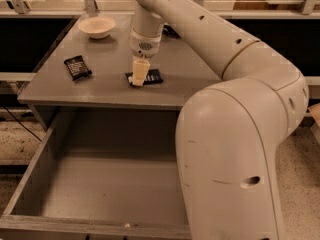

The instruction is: Place rxbar blueberry into top drawer

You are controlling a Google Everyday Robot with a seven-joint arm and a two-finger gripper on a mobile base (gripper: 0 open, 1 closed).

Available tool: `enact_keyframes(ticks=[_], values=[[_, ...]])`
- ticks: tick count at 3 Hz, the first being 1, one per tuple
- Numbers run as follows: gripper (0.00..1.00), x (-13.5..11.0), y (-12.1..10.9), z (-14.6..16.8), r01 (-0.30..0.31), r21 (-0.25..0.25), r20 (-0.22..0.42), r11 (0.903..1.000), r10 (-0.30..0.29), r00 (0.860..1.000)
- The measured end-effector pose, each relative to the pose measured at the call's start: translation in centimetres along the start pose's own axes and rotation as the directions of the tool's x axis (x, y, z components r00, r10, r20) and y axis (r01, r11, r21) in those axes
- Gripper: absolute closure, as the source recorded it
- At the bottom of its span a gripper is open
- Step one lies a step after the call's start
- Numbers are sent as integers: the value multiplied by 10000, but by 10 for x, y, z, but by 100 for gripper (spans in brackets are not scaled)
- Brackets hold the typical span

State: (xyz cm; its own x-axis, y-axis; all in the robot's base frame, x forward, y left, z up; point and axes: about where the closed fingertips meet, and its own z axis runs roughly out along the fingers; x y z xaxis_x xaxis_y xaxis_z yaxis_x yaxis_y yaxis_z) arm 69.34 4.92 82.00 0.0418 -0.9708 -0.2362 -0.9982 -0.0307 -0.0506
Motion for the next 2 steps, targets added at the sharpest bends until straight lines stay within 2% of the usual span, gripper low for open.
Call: enact_keyframes(ticks=[1,2], values=[[100,2,-1,-8,6,154,-4,9999,-6,10000],[100,7,-1,-51,73,1067,61,9943,-80,9999]])
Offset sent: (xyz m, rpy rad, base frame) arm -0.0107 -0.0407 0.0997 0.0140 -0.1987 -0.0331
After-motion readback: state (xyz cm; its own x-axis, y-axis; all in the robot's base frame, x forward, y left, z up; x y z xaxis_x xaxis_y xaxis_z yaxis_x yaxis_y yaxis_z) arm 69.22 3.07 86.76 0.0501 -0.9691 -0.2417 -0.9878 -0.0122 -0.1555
